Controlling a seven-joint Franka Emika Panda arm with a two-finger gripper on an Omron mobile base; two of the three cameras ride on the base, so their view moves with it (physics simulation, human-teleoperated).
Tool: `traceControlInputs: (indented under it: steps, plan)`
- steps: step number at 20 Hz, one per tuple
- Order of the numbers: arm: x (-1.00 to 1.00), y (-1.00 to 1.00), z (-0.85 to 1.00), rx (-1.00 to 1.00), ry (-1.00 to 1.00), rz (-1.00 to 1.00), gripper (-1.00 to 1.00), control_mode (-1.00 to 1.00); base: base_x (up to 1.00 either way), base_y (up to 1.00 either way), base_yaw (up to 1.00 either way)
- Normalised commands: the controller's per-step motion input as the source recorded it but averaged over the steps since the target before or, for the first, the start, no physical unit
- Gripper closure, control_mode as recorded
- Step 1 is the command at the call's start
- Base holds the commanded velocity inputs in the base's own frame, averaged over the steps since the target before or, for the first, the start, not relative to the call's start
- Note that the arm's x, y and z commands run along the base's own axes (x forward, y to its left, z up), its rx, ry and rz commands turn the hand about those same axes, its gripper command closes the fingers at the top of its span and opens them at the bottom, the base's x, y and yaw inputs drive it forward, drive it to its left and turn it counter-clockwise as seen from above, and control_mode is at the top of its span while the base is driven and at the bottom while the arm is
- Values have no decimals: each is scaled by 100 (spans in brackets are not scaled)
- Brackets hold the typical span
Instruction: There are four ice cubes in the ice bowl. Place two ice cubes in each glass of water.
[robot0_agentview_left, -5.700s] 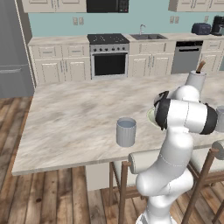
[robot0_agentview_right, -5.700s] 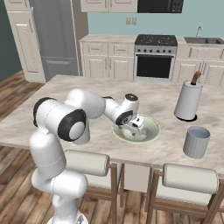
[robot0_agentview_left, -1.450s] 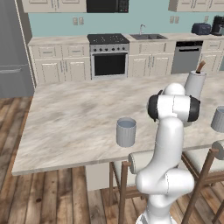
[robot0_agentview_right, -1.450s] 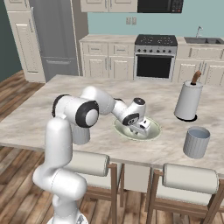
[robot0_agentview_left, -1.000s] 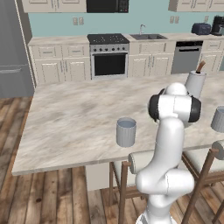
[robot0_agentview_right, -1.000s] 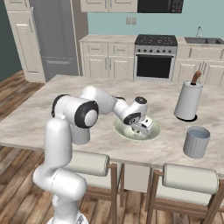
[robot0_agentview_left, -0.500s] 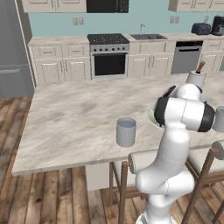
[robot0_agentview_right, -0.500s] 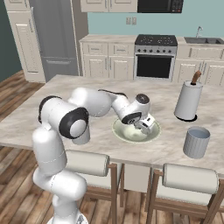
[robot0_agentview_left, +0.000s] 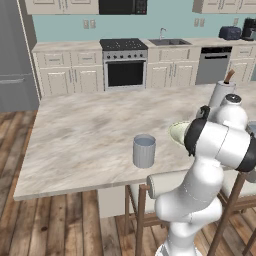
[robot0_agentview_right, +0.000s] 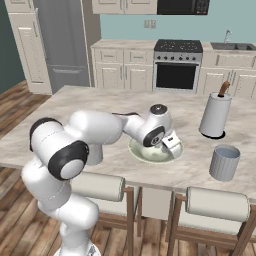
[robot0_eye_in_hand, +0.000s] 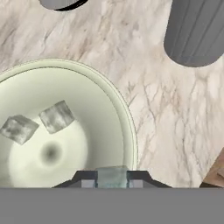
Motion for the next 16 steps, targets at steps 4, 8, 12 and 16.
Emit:
traceControlInputs:
  steps: [4,8,12,16]
  plan:
    - [-33,-64,66,-1,14,-39,100,-100,0,0,0]
    - [-11,-57,68,0,15,-21,100,-100,0,0,0]
    - [0,-43,34,0,11,0,100,-100,0,0,0]
    - [7,-48,3,0,6,0,100,-100,0,0,0]
